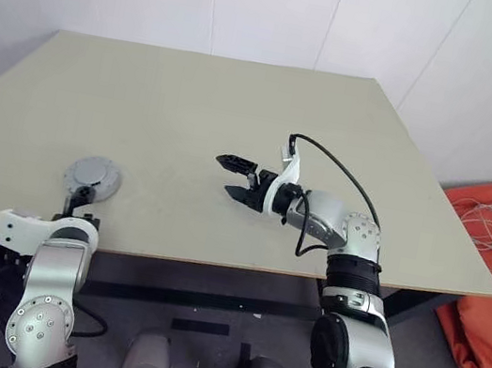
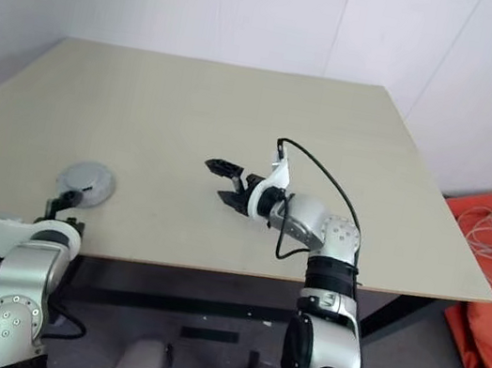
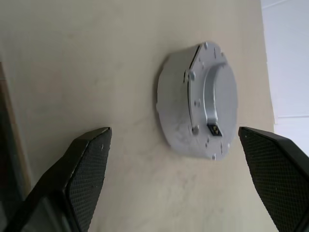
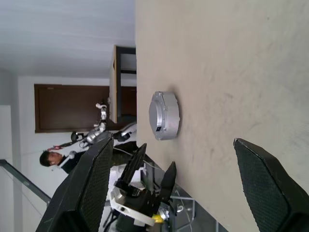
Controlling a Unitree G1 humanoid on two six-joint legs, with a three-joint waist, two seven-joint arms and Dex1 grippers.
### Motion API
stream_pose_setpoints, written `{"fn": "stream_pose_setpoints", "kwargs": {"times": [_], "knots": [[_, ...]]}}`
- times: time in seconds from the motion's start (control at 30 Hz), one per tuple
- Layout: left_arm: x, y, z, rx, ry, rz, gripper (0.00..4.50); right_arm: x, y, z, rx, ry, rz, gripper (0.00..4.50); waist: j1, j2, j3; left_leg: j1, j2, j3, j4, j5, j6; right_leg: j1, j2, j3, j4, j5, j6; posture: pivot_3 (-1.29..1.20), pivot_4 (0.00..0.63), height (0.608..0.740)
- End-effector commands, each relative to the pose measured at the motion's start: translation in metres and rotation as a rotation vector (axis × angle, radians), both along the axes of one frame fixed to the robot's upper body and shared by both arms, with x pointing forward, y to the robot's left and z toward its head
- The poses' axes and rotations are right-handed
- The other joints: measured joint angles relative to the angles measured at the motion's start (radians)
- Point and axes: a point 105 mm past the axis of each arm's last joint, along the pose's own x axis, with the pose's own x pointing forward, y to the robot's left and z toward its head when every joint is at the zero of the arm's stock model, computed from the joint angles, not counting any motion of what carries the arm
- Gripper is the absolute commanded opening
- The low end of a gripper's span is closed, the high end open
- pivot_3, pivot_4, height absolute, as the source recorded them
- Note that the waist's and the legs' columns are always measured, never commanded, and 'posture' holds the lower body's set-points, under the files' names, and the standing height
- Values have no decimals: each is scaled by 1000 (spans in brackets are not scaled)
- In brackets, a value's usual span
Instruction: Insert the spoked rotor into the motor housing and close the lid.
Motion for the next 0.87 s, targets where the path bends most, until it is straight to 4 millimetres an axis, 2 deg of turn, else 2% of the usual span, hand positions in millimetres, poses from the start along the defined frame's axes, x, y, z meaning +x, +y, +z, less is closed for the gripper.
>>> {"fn": "stream_pose_setpoints", "kwargs": {"times": [0.03, 0.13, 0.27, 0.4, 0.5, 0.57, 0.63, 0.73, 0.87], "knots": [[22, -42, 47, 75, -218, -293, 4494, 0, 2, 28, 41, -111, 24, 4500, 1, -1, 0, -1, 0, 0, 1, 0, -1, -1, 0, 0, 0, 0, 0, 0, 0, 740], [34, -56, 75, 205, -350, -413, 4494, 2, -4, 33, 24, -163, 10, 4500, -4, -1, 0, -1, 0, 0, 1, 1, -2, -1, 0, 0, 0, 0, 0, 0, 0, 740], [42, -58, 87, 415, -418, -485, 4494, 10, -22, 31, -110, -284, -78, 4500, -8, -1, -1, 0, 0, 0, 1, 1, -2, -1, 0, 1, 0, 2, 3, 0, 0, 740], [46, -47, 76, 811, -374, -542, 4494, 18, -52, 24, -430, -589, -195, 4500, -3, -1, -1, -5, 0, 0, 0, 1, -2, -2, 0, 0, -1, 2, 3, 0, 0, 740], [46, -44, 65, 1104, -348, -578, 4494, 24, -78, 23, -694, -885, -283, 4500, -2, -1, -1, -10, 0, -1, 0, 1, -1, -5, 0, 0, -3, 2, 4, 0, 0, 740], [46, -39, 56, 1221, -326, -535, 4494, 20, -86, 17, -853, -1074, -274, 4500, -2, -1, -1, -12, 0, -1, 0, 1, -1, -5, -1, 0, -4, 2, 4, 0, 0, 740], [43, -38, 44, 1298, -313, -509, 4494, 12, -88, 3, -959, -1211, -224, 4500, -4, -1, -1, -13, 0, -1, 0, 1, -1, -6, -1, 0, -5, 3, 5, 0, 0, 740], [39, -39, 40, 1321, -351, -492, 4494, 4, -95, -12, -977, -1214, -246, 4500, -8, -1, -1, -12, 0, 0, 0, 1, 0, -5, -1, 0, -6, 1, 2, 0, 0, 740], [35, -32, 40, 1342, -365, -456, 4494, -5, -98, -17, -970, -1225, -270, 4500, -9, -1, -1, -11, 0, 0, 0, 0, 1, -5, -1, 0, -5, 2, -2, 0, 0, 740]]}}
